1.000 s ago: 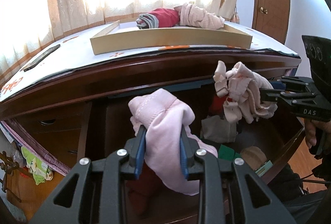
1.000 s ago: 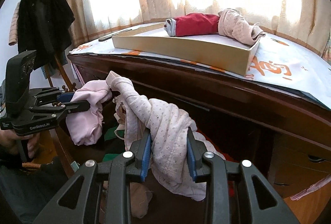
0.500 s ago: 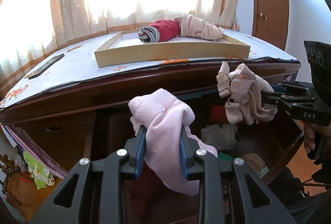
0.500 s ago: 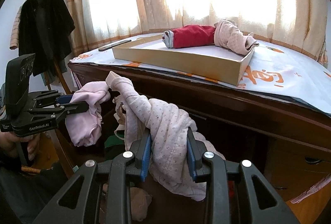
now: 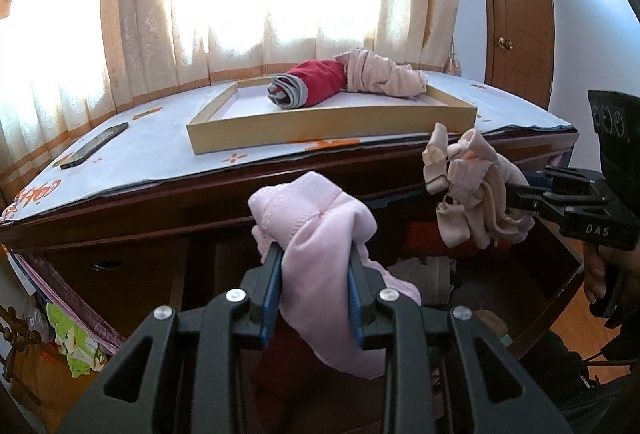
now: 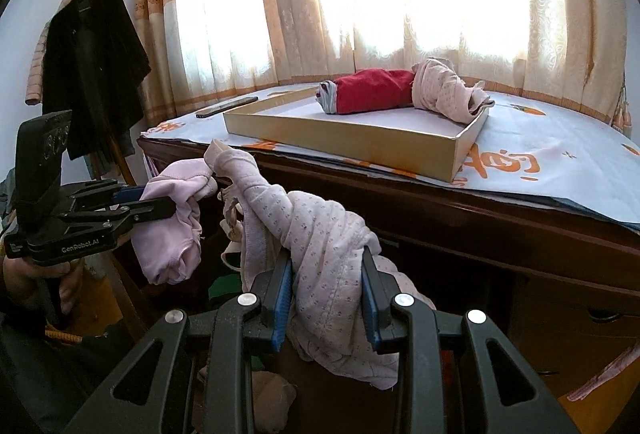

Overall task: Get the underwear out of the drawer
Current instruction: 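Lift both held garments up out of the drawer toward the tray, then carry both held garments over the cardboard tray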

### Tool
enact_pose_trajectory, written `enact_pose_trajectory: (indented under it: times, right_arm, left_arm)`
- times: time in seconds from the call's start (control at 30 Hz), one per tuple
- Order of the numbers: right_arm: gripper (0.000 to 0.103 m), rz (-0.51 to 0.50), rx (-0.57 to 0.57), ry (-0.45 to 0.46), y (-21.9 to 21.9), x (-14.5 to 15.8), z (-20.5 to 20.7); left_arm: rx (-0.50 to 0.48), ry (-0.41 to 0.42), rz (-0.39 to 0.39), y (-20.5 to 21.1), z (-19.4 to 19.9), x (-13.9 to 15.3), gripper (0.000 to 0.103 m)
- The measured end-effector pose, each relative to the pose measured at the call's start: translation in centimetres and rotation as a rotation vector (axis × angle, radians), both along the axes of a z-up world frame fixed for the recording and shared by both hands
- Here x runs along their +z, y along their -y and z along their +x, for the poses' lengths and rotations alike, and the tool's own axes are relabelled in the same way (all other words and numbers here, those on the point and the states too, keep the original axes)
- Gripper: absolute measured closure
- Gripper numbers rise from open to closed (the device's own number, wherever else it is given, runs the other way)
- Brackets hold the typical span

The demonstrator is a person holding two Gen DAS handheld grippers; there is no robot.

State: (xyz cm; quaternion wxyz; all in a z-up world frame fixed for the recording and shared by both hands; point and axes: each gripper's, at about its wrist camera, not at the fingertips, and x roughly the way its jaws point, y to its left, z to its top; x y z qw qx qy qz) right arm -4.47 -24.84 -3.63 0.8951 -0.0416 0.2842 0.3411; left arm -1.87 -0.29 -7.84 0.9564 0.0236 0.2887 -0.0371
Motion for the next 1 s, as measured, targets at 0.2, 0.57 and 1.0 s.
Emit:
enact_pose_trajectory:
  times: [0.2, 0.57, 1.0]
  right_arm:
    - [0.071, 0.018, 0.004, 0.020, 0.3, 0.1, -0.5]
    - [0.071, 0.063, 0.008, 0.036, 0.7, 0.2, -1.0]
    - [0.071, 0.113, 0.020, 0.036, 0.6, 1.0, -1.3]
  left_arm:
    - [0.005, 0.027, 0.001, 0.0, -0.2, 0.4, 0.076]
    - [-0.005, 0.092, 0.015, 0.4, -1.0, 1.3, 0.076]
    - [0.012, 0.168, 0.021, 0.1, -1.9, 2.7, 0.076]
